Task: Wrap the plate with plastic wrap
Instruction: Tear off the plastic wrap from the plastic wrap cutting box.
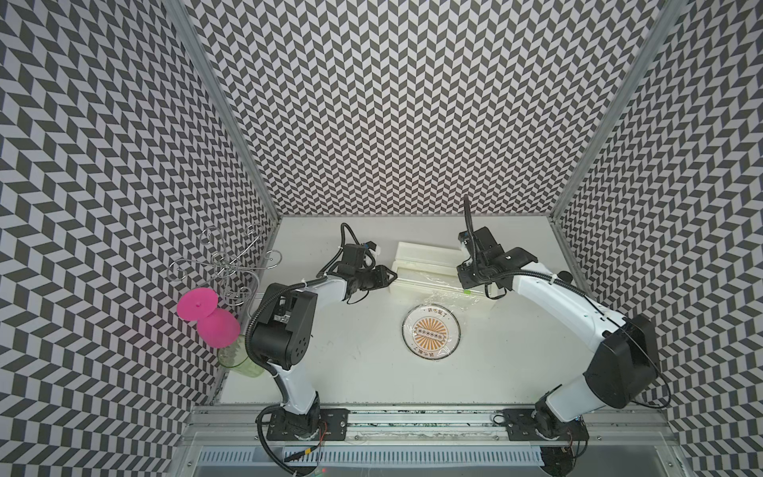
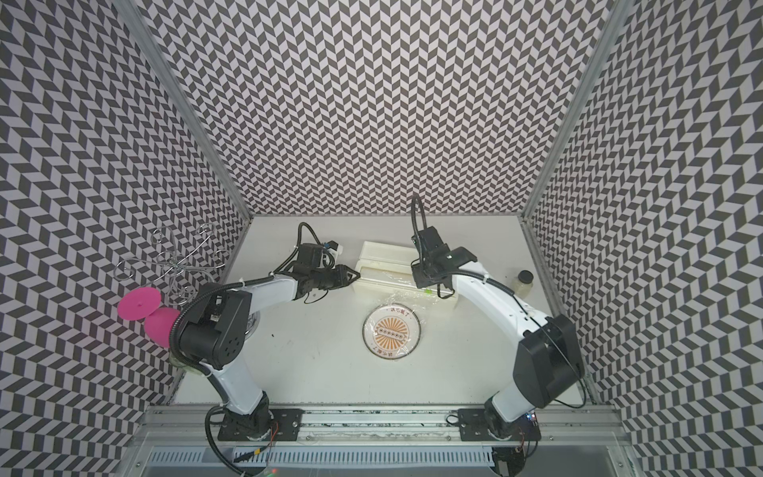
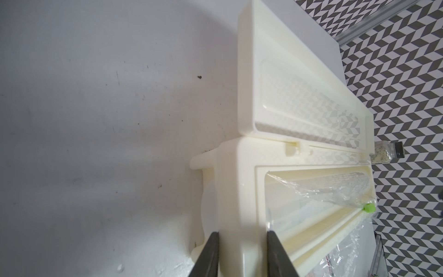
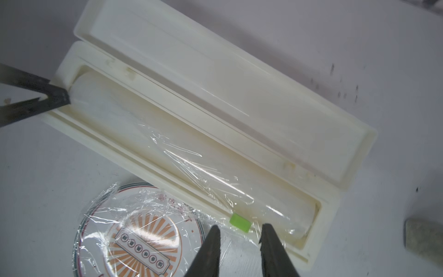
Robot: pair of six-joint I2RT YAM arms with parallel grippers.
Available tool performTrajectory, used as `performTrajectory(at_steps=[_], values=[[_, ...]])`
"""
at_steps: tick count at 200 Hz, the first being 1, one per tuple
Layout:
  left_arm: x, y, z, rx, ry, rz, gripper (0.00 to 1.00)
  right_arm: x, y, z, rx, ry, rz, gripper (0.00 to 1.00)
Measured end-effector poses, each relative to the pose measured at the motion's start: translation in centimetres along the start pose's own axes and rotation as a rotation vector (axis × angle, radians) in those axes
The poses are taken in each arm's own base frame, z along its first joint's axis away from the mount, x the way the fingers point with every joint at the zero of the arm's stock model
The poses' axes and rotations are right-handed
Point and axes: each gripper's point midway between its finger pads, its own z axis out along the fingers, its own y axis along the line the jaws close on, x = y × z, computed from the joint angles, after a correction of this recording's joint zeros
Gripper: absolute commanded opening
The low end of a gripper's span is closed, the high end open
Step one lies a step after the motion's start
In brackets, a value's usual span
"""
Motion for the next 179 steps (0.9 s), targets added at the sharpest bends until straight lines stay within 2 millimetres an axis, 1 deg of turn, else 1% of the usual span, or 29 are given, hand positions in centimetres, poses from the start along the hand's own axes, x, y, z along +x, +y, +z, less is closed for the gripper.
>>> performTrajectory(at_steps=[20, 34, 56, 79, 99, 119, 143, 179], values=[[0.0, -0.1, -0.1, -0.004, -0.006, 0.003, 0.32, 3.1, -0.6, -0.7, 0.007, 0.044, 0.203, 0.43], [0.0, -0.1, 0.0, -0.008, -0.009, 0.005, 0.33, 4.1, -0.6, -1.0, 0.003, 0.054, 0.293, 0.44], [0.0, -0.1, 0.0, -0.012, -0.014, 0.008, 0.33, 3.9, -0.4, -0.4, 0.016, 0.07, 0.369, 0.42], [0.0, -0.2, 0.0, -0.018, -0.017, 0.011, 0.34, 3.2, 0.2, 1.4, 0.039, 0.094, 0.398, 0.38], [0.0, -0.2, 0.0, -0.019, -0.017, 0.012, 0.34, 3.4, 0.4, 2.9, 0.061, 0.12, 0.4, 0.36], [0.0, -0.2, 0.0, -0.019, -0.017, 0.012, 0.34, 3.4, 0.4, 4.0, 0.086, 0.137, 0.397, 0.32], [0.0, -0.2, 0.0, -0.019, -0.017, 0.012, 0.34, 3.1, 0.4, 4.8, 0.107, 0.139, 0.391, 0.29], [0.0, -0.2, 0.0, -0.019, -0.017, 0.012, 0.34, 3.4, 0.1, 5.7, 0.14, 0.149, 0.372, 0.26]])
